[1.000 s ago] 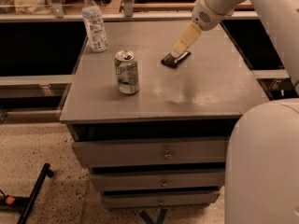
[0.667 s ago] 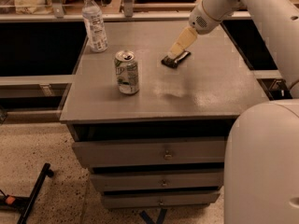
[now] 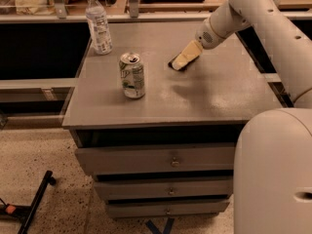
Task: Move rxbar chocolate near blue plastic bottle
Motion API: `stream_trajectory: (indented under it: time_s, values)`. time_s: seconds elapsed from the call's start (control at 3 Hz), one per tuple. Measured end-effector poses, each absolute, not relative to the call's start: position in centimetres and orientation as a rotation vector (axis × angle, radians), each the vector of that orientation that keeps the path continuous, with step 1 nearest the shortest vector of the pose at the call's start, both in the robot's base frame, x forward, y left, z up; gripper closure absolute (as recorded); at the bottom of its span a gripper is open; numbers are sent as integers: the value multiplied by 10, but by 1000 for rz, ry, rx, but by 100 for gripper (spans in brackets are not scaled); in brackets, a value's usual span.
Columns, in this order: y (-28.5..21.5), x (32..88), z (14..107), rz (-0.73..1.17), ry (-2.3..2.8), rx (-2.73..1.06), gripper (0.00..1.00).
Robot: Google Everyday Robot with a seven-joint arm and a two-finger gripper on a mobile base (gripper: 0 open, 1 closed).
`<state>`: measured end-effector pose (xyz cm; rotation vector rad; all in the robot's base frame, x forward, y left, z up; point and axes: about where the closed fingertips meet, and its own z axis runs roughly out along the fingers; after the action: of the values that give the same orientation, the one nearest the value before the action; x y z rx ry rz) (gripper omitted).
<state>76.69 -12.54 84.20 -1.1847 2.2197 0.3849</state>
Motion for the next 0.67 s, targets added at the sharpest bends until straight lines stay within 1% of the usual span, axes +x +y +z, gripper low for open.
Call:
stream_trajectory:
  time_s: [0.67]
  values:
    - [-120, 777, 818, 457, 2204, -1155, 0]
